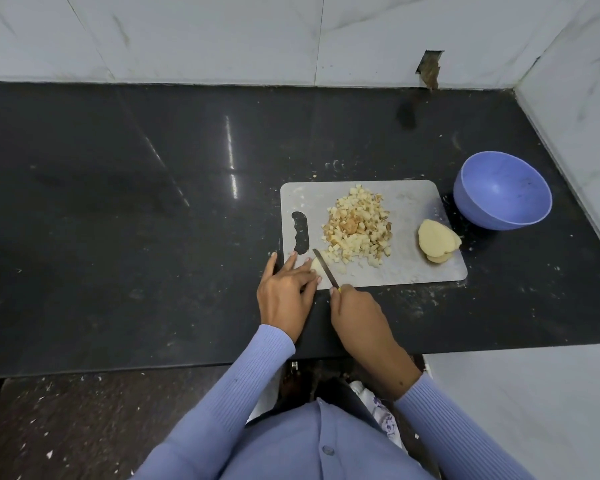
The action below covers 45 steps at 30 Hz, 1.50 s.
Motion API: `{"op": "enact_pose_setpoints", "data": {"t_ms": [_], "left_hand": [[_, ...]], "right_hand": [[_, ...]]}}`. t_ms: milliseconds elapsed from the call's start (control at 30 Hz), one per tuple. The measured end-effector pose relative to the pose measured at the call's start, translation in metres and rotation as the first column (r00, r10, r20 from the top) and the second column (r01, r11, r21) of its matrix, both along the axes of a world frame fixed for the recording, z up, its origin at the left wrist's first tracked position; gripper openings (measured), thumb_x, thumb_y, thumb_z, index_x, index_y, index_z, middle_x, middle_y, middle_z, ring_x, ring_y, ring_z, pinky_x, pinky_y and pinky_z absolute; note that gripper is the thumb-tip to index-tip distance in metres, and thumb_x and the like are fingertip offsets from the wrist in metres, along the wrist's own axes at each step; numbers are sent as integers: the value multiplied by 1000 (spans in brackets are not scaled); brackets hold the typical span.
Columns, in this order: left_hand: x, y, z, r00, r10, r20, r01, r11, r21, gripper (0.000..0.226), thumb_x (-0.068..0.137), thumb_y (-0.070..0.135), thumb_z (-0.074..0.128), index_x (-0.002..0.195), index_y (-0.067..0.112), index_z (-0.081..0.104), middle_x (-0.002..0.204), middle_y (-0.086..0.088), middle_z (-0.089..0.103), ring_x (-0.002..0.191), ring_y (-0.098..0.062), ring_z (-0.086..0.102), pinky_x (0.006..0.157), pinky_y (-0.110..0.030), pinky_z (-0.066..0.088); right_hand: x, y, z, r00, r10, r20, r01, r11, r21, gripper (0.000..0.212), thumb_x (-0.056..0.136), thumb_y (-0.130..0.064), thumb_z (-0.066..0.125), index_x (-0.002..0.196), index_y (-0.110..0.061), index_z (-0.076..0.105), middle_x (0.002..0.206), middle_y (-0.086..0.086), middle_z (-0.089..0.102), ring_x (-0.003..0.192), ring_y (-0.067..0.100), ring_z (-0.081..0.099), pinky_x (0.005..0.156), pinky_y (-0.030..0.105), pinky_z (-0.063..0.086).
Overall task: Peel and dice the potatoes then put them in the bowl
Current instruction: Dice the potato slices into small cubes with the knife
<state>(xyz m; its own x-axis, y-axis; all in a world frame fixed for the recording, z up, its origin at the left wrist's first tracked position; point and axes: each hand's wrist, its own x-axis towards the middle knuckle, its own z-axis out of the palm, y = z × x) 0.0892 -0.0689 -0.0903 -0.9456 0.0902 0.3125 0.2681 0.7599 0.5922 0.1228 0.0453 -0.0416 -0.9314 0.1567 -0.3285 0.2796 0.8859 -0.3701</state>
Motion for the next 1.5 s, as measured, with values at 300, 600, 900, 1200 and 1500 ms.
{"op": "enact_pose_setpoints", "data": {"t_ms": [300, 600, 900, 1200, 1500], "left_hand": [[0, 7, 12, 999, 13, -31, -16, 992, -123, 7, 70, 14, 83, 69, 16, 76, 85, -3, 74, 102, -27, 67, 112, -43, 16], [4, 4, 3, 994, -3, -105, -10, 993, -121, 9, 78, 14, 77, 69, 15, 75, 94, -4, 74, 109, -27, 63, 116, -42, 10], [3, -5, -3, 996, 84, 5, -84, 996, 28, 5, 73, 22, 81, 73, 24, 77, 145, -10, 41, 140, -27, 25, 117, -38, -7], [-8, -4, 6, 970, 145, 198, -152, 988, 21, 9, 73, 30, 79, 66, 27, 75, 155, -7, 21, 145, -16, 0, 110, -29, -24], [-7, -2, 6, 966, 137, 219, -146, 989, 25, 10, 74, 31, 79, 66, 27, 73, 156, -6, 17, 145, -15, -2, 110, -29, -24]], "right_hand": [[44, 5, 0, 996, 11, 89, -21, 994, 111, 28, 104, -31, 22, 98, -13, 42, 100, 9, 64, 93, 26, 63, 65, 28, 34], [34, 18, 3, 999, -54, -4, 55, 996, 75, 32, 103, -32, 25, 93, -12, 46, 91, 10, 63, 86, 29, 61, 63, 28, 35], [13, 2, 2, 999, 8, -34, -9, 1000, -26, 35, 103, -34, 26, 94, -10, 51, 86, 9, 61, 84, 28, 59, 65, 29, 34], [18, -4, -2, 999, 5, 43, -7, 999, 45, 36, 104, -31, 25, 109, -7, 50, 102, 11, 63, 95, 27, 60, 66, 28, 34], [46, 14, -2, 999, 11, 46, -16, 994, 110, 33, 104, -32, 23, 99, -10, 47, 92, 7, 64, 80, 24, 60, 61, 27, 32]]}}
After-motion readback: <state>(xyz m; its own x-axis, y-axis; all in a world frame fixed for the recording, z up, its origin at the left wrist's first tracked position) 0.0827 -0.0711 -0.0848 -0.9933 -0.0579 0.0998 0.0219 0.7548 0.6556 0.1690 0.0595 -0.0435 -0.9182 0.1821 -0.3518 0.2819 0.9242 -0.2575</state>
